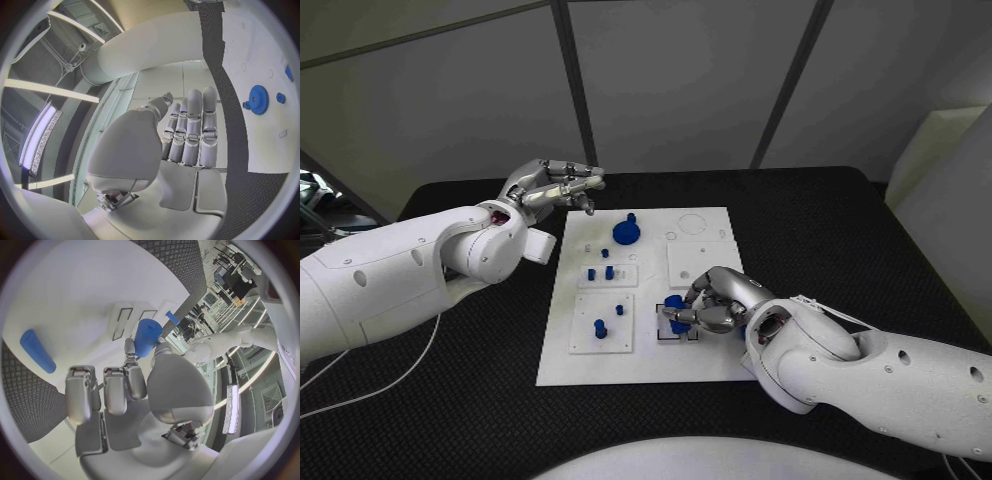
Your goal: Assemble the parts on the task board
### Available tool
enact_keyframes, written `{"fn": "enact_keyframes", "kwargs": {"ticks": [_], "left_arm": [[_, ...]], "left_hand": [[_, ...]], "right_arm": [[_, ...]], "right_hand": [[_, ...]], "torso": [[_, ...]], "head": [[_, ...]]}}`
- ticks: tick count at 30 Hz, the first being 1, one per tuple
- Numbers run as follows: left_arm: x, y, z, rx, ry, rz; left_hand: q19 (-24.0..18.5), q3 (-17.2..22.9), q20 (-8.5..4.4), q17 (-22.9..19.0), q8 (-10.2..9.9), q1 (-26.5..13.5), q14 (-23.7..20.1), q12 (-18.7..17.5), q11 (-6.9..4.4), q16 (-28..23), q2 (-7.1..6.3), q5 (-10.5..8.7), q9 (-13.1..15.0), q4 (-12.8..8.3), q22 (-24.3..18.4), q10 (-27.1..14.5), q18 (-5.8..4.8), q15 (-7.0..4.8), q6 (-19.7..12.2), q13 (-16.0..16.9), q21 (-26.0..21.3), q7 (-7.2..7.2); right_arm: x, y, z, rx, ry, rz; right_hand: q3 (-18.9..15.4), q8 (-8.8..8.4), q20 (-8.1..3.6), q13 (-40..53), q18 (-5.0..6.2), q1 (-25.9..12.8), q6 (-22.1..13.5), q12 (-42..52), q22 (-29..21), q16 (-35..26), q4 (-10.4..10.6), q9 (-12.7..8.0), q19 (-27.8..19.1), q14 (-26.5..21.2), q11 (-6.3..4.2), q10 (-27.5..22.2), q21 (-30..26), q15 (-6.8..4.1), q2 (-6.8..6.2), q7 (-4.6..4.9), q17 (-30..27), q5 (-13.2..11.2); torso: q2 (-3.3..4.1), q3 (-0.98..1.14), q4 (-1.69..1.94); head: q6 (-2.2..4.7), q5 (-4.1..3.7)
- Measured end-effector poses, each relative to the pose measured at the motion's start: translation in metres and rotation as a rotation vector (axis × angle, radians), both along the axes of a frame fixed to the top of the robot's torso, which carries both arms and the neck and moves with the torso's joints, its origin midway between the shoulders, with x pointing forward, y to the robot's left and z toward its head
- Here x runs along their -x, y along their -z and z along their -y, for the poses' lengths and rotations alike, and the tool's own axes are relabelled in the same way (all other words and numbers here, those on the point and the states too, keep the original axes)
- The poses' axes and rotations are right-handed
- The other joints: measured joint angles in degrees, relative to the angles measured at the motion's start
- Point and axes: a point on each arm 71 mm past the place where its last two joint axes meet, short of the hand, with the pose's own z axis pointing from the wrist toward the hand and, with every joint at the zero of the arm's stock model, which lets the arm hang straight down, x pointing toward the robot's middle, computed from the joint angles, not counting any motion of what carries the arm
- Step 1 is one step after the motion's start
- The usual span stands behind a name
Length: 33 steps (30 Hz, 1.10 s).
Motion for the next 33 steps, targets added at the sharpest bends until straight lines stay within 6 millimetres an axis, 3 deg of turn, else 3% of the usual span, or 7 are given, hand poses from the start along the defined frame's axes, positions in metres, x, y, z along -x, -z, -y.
{"fn": "enact_keyframes", "kwargs": {"ticks": [6,10,16,20,23,27,33], "left_arm": [[0.0001,0.0,0.0018,0.001,0.003,0.0],[0.0001,0.0,0.0016,0.001,0.003,0.0],[0.0001,0.0,0.0017,0.001,0.003,0.0],[0.0001,0.0,0.0018,0.001,0.003,0.0],[0.0001,0.0,0.0018,0.001,0.003,0.0],[0.0001,0.0,0.0016,0.001,0.003,0.0],[0.0001,0.0,0.0012,0.001,0.002,-0.001]], "left_hand": [[0.0,0.0,0.0,0.0,0.0,0.0,0.0,0.0,0.0,0.0,0.0,0.0,0.0,0.0,0.0,0.0,0.0,0.0,0.0,0.0,0.0,0.0],[0.0,0.0,0.0,0.0,0.0,0.0,0.0,0.0,0.0,0.0,0.0,0.0,0.0,0.0,0.0,0.0,0.0,0.0,0.0,0.0,0.0,0.0],[0.0,0.0,0.0,0.0,0.2,0.0,0.0,0.0,0.0,0.0,0.0,0.0,0.0,0.0,0.0,0.0,0.0,0.0,0.0,0.0,0.0,0.0],[0.0,0.0,0.0,0.0,0.2,0.0,0.0,0.0,0.0,0.0,0.0,0.0,0.0,0.0,0.0,0.0,0.0,0.0,0.0,0.0,0.0,0.0],[0.0,0.0,0.0,0.0,0.2,0.0,0.0,0.0,0.0,0.0,0.0,0.0,0.0,0.0,0.0,0.0,0.0,0.0,0.0,0.0,0.0,0.0],[0.0,0.0,0.0,0.0,0.2,0.0,0.0,0.0,0.0,0.0,0.0,0.0,0.0,0.0,0.0,0.0,0.0,0.0,0.0,0.0,0.0,0.0],[0.0,0.0,0.0,0.0,0.2,0.0,0.0,0.0,0.0,0.0,0.0,0.0,0.0,0.0,0.0,0.0,0.0,0.0,0.0,0.0,0.0,0.0]], "right_arm": [[-0.0013,0.0018,-0.0036,0.007,0.001,-0.011],[-0.0021,0.0025,-0.0041,0.014,0.005,-0.011],[-0.0022,0.002,-0.0069,0.021,0.0,-0.003],[-0.0025,0.0019,-0.0075,0.026,-0.002,0.003],[-0.0029,0.0019,-0.0072,0.031,-0.001,0.008],[-0.0028,0.0013,-0.0064,0.035,-0.002,0.015],[0.0001,-0.0018,-0.0041,0.038,-0.012,0.031]], "right_hand": [[-0.8,0.05,0.0,0.0,0.0,-0.6,0.7,0.0,0.0,0.0,0.0,1.4,0.0,0.2,-0.11,0.1,0.0,-0.21,0.12,-0.73,0.0,-1.4],[-2.1,0.88,-0.2,0.0,0.0,-2.6,2.7,0.0,0.0,0.0,0.0,2.7,0.2,0.2,-0.32,0.3,0.0,-0.21,0.62,-2.61,0.0,-6.1],[-3.0,0.75,-0.2,0.0,0.01,-4.3,2.4,0.0,0.0,0.0,0.2,3.4,0.2,0.2,-0.32,0.3,0.0,-0.21,-0.34,-2.39,0.0,-10.7],[-3.0,0.75,-0.19,0.0,0.0,-6.8,2.0,-0.4,0.0,0.0,0.2,4.4,0.2,0.2,-0.32,0.3,0.0,-0.21,-1.79,-2.39,0.0,-17.4],[-2.2,0.75,-0.19,0.0,0.0,-7.9,2.0,-0.7,0.0,0.0,0.2,4.9,0.2,0.2,-0.32,0.3,0.0,-0.21,-2.51,-2.39,0.0,-19.9],[-1.0,0.75,-0.19,0.0,0.0,-8.0,1.8,-0.7,0.0,0.0,0.1,5.3,0.2,0.2,-0.32,0.3,0.0,-0.21,-2.61,-2.19,0.0,-18.9],[1.1,0.76,-0.19,0.0,0.01,0.6,1.6,-0.7,0.0,0.0,-1.7,6.5,0.2,0.0,-0.32,0.3,0.0,-0.4,-2.34,-2.38,0.0,-15.0]], "torso": [[0.02,0.01,-0.01],[-0.01,0.01,-0.01],[-0.08,0.01,-0.02],[-0.11,0.01,-0.07],[-0.12,0.01,-0.11],[-0.11,0.03,-0.14],[-0.07,0.07,-0.19]], "head": [[0.03,0.13],[0.02,0.36],[0.15,0.63],[0.15,0.75],[0.14,0.87],[0.2,0.9],[0.32,0.95]]}}
